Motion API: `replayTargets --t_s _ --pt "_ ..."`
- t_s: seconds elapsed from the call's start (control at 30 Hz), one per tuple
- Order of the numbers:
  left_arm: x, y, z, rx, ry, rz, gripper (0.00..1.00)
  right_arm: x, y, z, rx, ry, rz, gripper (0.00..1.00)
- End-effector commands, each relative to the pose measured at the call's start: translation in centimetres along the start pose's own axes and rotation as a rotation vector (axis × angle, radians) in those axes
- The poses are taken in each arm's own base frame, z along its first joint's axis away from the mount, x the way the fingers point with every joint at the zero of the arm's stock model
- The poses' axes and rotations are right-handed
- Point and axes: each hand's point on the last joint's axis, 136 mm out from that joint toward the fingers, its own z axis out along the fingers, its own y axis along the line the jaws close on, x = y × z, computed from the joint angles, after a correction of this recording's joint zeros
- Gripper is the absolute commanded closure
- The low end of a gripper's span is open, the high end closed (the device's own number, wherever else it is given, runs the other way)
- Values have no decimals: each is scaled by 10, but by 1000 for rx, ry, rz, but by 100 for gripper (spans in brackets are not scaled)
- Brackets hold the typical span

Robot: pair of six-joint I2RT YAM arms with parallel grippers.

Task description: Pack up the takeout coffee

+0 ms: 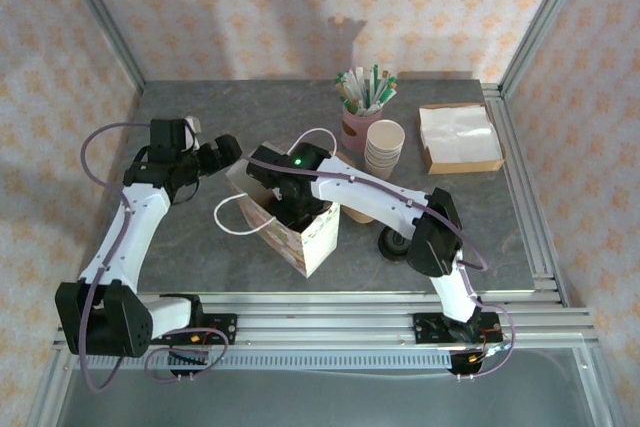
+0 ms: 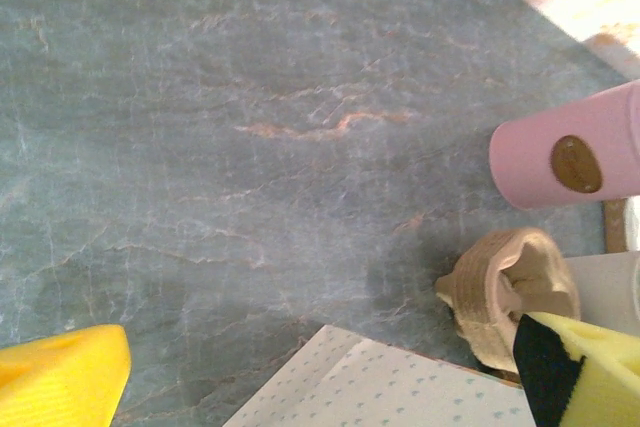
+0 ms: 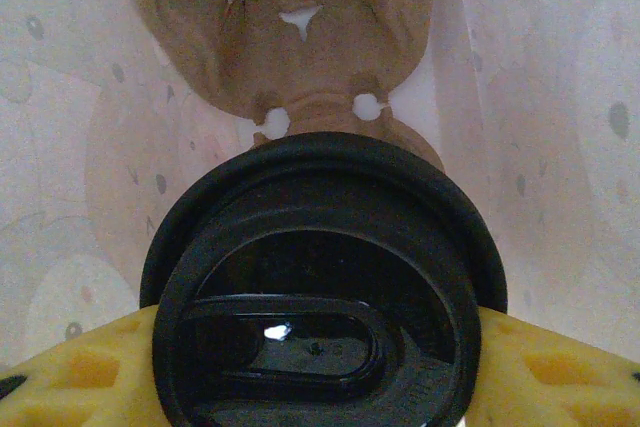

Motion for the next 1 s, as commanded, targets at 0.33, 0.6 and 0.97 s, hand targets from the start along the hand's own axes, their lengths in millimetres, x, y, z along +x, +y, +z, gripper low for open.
replayTargets --t_s 0.33,0.6,0.97 --pt "-33 -49 -81 103 -129 188 0 31 0 39 1 146 -2 45" --pt "-17 -52 -89 137 -91 230 0 31 0 42 0 148 -5 45" --pt "-6 -45 -83 121 -60 252 0 33 0 48 -1 160 0 45"
